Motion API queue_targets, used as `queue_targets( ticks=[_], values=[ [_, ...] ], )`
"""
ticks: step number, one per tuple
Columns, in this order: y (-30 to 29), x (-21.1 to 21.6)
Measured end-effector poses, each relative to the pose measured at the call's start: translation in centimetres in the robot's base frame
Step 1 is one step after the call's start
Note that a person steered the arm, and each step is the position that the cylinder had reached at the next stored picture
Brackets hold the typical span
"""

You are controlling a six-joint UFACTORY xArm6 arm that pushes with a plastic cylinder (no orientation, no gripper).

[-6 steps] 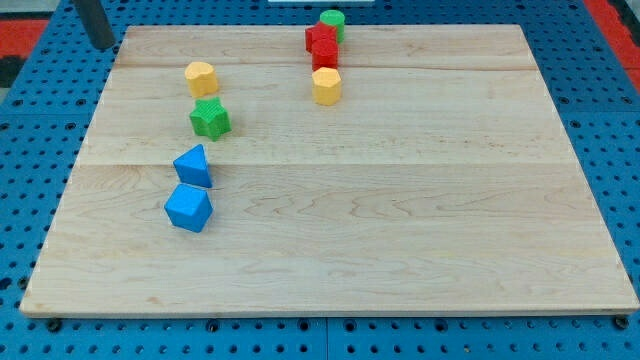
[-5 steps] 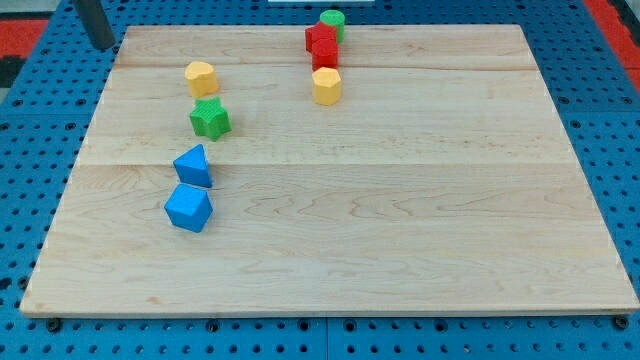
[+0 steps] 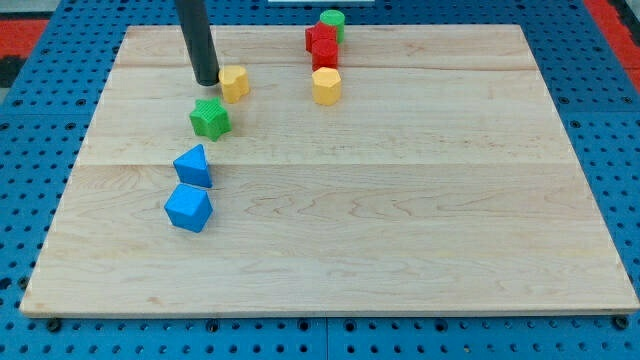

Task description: Push the heart below the hexagon

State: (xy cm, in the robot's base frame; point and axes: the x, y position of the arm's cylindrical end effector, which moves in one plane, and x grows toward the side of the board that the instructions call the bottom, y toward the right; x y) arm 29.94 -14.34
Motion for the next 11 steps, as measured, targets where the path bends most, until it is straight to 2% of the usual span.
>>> queue_targets(
  ticks=[1, 2, 4, 6, 8, 9, 10, 11],
  values=[
    [3.2, 1.6],
    [7.1, 5.0],
    [7.8, 5.3],
    [7.7, 3.9],
    [11.0, 6.0],
    [10.8, 12.0],
    [20.1, 14.7],
    [26.8, 13.3]
  ],
)
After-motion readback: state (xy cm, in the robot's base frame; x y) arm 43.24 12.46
